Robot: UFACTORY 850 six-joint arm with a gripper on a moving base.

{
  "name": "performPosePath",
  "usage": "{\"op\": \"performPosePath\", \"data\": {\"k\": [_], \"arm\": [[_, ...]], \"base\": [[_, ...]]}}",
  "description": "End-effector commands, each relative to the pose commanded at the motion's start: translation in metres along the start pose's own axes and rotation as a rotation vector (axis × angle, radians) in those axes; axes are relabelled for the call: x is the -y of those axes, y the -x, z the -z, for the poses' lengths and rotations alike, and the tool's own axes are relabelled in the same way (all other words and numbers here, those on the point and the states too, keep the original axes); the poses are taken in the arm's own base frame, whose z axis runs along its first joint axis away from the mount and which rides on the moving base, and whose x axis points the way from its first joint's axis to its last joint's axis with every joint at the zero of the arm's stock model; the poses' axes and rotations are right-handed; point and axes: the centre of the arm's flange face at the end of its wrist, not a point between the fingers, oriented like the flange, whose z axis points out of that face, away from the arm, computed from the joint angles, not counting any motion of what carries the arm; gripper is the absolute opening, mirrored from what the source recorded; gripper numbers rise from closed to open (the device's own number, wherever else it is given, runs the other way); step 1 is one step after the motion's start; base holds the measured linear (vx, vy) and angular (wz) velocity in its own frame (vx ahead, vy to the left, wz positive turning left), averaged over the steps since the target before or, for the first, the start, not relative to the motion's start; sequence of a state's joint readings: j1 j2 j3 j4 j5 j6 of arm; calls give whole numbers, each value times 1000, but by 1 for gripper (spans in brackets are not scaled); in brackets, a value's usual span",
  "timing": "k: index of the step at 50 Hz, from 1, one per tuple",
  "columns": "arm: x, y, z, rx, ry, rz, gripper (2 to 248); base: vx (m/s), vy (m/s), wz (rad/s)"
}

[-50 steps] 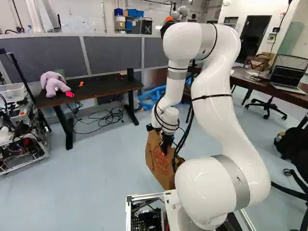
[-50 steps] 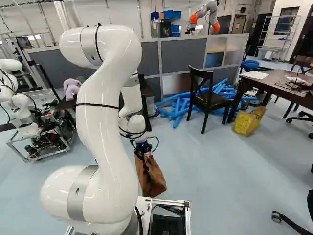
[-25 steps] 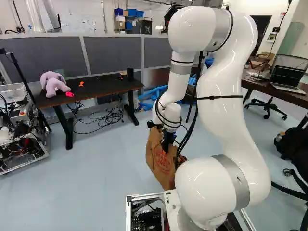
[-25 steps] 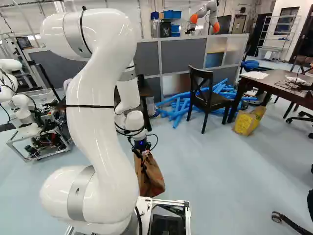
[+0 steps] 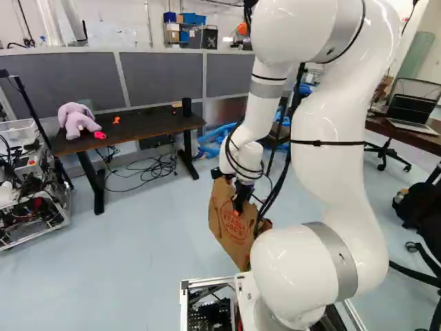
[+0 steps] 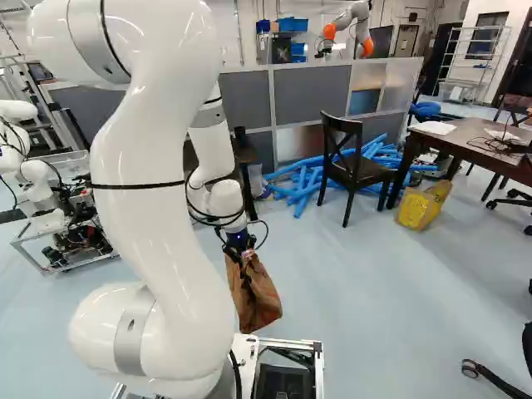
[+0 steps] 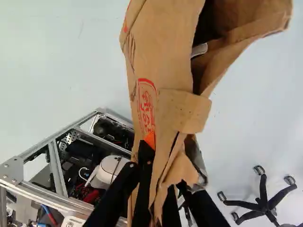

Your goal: Pick up the bag on the ground and place it on the table

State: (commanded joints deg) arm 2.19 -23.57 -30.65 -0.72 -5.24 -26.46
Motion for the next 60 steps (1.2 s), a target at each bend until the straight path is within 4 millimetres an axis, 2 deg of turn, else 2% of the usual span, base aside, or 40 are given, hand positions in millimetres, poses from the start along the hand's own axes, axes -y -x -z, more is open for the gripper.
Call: {"op": "performPosePath", "data": {"k": [60], "arm": [[-11, 12, 89, 1, 13, -18, 21]], "base": [[0, 0, 0]]}}
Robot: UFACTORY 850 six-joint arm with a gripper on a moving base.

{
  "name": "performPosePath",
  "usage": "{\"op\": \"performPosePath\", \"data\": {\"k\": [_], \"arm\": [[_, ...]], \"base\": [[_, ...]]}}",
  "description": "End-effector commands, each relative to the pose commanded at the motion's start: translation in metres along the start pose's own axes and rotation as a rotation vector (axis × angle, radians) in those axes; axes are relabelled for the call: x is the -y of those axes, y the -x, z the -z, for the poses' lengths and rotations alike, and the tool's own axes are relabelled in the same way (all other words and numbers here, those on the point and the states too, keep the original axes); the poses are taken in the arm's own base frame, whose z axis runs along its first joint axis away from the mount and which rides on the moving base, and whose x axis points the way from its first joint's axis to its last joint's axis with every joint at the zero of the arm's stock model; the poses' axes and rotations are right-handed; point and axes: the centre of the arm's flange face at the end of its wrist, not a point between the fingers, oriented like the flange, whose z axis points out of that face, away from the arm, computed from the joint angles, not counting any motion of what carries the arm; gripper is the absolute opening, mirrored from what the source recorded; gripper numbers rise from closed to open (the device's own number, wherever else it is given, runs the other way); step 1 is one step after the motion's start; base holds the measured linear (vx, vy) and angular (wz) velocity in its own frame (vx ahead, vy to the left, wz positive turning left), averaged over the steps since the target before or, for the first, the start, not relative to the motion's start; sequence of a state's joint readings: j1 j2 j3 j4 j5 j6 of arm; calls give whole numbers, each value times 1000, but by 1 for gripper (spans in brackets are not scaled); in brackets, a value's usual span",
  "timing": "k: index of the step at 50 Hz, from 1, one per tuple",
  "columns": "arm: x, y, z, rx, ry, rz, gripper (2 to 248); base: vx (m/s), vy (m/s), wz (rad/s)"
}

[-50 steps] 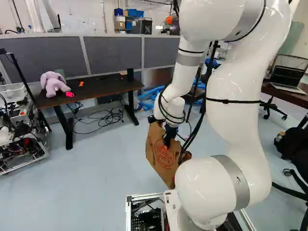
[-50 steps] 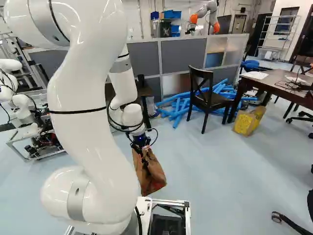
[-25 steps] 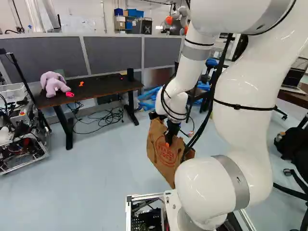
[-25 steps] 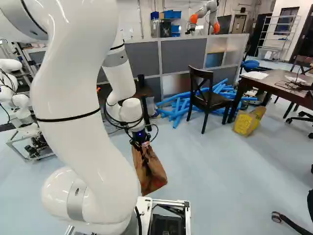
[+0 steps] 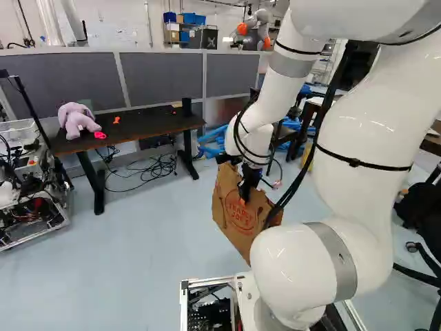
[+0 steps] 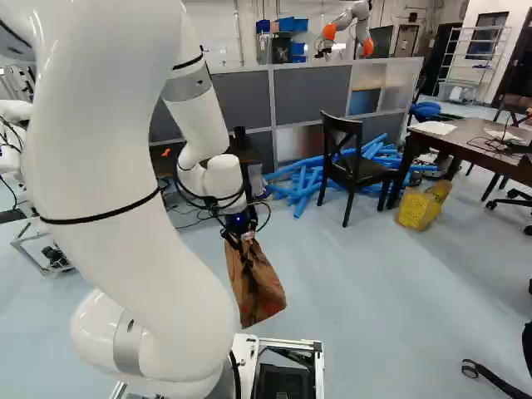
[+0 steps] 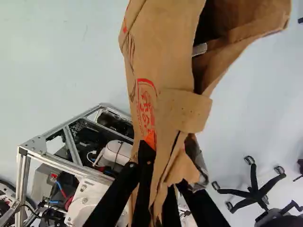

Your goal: Pick up the bag on the ground and place it on the table

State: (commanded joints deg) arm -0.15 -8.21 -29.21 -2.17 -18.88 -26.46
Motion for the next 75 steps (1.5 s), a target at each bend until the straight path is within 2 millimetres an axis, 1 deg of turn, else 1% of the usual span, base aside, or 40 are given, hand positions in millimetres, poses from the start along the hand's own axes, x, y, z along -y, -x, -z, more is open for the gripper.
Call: {"op": "performPosePath", "data": {"k": [57, 75], "arm": [[-8, -7, 86, 2, 9, -10, 21], [-16, -7, 113, 2, 12, -30, 21]], "base": [[0, 0, 0], [0, 0, 0]]}}
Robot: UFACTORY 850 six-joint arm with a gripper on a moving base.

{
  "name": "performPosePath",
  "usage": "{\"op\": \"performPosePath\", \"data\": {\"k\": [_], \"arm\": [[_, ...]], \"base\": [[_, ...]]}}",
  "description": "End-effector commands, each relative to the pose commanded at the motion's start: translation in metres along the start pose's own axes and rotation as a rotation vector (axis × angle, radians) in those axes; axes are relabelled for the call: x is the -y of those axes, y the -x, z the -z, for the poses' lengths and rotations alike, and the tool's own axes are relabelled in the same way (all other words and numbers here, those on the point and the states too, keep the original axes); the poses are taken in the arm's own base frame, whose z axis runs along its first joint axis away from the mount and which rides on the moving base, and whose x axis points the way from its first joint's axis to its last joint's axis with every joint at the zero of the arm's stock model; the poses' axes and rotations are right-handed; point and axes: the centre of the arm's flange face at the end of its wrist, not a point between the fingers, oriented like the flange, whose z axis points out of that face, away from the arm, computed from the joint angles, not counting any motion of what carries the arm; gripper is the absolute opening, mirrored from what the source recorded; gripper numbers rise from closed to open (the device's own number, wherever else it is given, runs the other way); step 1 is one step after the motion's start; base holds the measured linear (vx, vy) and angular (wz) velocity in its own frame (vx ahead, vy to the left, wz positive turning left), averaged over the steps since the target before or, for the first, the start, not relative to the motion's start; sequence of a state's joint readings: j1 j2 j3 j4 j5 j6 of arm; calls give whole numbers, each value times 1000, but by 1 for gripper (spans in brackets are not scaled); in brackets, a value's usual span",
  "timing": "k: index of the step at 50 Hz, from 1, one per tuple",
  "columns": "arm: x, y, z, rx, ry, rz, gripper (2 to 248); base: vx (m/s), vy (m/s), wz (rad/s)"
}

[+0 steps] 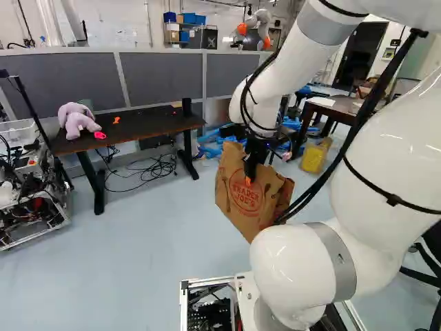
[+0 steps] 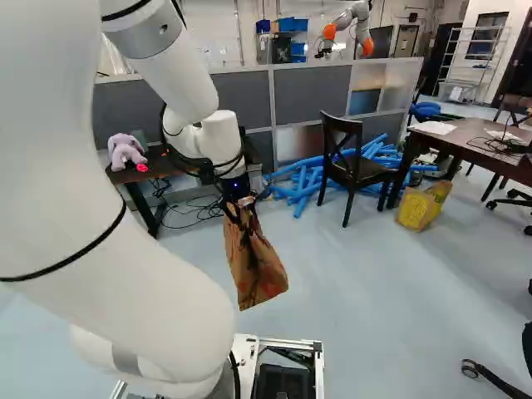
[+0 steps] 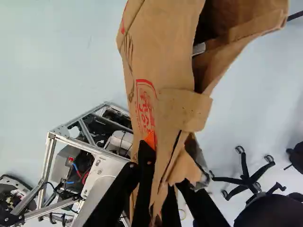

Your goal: Pick up the bag on the ground and place it on the table

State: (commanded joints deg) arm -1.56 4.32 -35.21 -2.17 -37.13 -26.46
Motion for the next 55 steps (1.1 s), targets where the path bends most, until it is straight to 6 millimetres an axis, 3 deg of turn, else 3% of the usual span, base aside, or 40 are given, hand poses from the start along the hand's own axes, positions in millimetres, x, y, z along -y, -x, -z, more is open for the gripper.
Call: {"op": "performPosePath", "data": {"k": [24, 55], "arm": [[-9, -3, 37, 1, 3, -16, 21], [-20, -29, 85, -7, 10, -10, 21]], "base": [[0, 0, 0], [0, 0, 0]]}}
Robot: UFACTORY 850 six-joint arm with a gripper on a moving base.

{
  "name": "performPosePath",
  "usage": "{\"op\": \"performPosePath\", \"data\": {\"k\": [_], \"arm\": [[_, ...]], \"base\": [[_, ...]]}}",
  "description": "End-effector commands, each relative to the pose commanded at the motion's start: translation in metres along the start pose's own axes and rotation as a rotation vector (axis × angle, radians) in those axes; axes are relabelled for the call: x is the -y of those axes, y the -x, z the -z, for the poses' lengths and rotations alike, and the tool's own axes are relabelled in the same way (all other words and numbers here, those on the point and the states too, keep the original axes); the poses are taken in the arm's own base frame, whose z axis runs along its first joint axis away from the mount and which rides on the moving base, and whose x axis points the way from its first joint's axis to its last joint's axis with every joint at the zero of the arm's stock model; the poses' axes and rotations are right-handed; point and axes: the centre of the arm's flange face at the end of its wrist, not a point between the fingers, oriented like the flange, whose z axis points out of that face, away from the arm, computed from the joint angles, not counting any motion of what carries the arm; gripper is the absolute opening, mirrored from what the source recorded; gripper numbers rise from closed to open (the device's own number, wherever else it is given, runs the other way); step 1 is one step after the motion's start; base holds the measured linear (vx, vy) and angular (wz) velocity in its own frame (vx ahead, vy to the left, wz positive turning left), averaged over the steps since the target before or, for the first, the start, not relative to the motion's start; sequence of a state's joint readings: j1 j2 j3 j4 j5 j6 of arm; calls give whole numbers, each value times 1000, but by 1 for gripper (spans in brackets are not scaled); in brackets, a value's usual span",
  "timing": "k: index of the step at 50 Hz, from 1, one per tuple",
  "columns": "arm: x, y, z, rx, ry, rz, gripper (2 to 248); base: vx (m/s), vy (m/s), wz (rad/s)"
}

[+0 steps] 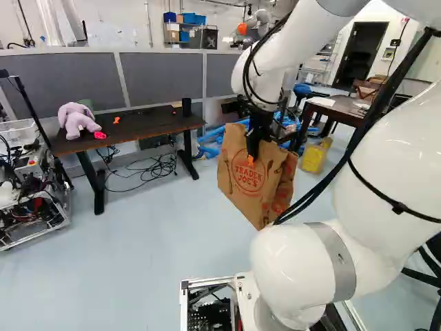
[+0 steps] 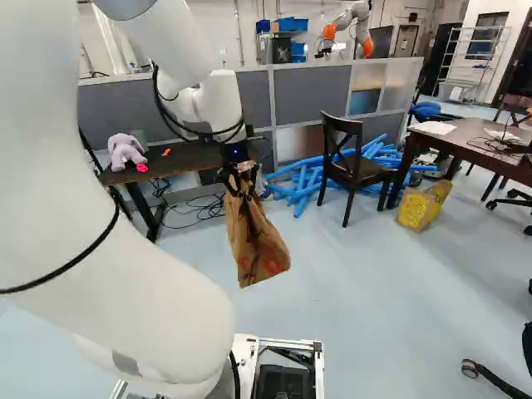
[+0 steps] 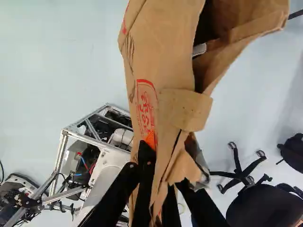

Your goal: Pick up the bag on the ground and place it on the table

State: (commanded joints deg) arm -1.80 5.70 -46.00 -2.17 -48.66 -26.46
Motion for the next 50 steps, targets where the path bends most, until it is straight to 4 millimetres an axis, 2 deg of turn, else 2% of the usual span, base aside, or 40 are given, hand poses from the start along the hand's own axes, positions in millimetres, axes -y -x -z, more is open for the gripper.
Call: {"op": "performPosePath", "data": {"k": [23, 50], "arm": [[-2, -13, 33, -36, 19, 12, 21], [-1, -13, 36, -37, 20, 12, 21]], "base": [[0, 0, 0], [0, 0, 0]]}}
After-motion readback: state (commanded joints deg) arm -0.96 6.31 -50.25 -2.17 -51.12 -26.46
